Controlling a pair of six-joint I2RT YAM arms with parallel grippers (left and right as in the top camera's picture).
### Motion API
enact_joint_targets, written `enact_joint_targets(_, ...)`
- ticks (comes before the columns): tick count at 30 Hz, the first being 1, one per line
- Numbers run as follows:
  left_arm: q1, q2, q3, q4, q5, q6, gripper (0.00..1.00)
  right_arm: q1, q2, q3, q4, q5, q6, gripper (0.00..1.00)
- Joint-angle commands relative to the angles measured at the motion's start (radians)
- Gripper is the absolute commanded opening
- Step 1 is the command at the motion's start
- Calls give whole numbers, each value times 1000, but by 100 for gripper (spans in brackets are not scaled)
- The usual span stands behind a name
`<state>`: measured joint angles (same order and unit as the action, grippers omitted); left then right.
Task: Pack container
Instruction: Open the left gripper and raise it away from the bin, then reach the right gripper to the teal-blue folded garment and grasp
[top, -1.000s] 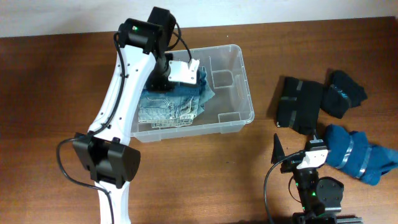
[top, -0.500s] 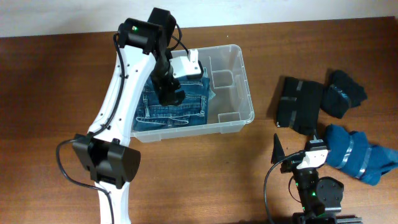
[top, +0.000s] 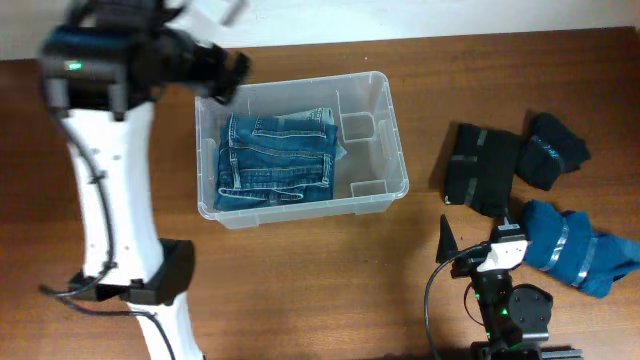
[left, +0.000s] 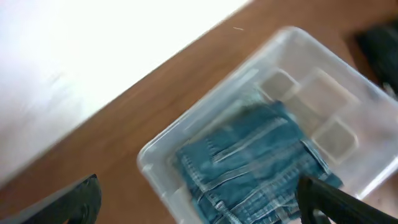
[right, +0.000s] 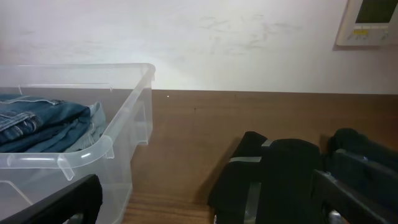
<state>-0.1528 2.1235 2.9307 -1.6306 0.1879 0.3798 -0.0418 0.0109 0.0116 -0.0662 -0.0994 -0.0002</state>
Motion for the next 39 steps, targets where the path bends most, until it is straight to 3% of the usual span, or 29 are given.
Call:
enact_joint_targets(1,103,-7,11,-2,8,-237,99,-5,-7,-6,-2,-13,1,98)
enact_joint_targets(10,220,-3,0,15,7,-259,99,-5,-7,-6,25,1,1,98)
enact_joint_targets(14,254,5,-49,29,7,-259,99,-5,-7,-2,75,-46,86,98)
enact_joint_targets(19,254,5,-121,60,7,-259,99,-5,34,92,59,43,131,98)
enact_joint_targets(23,254,5,-173,80,7,-259,99,-6,222,317,-129,59,201,98)
enact_joint_targets(30,254,5,-199,93,7,-259,99,-5,647,774,-529,111,164,98)
enact_joint_targets(34,254,5,-199,98,7,-259,99,-5,843,945,-620,-19,166,98)
enact_joint_targets(39,254,5,-200,97,7,-259,99,-6,1001,973,-664,-124,173,98)
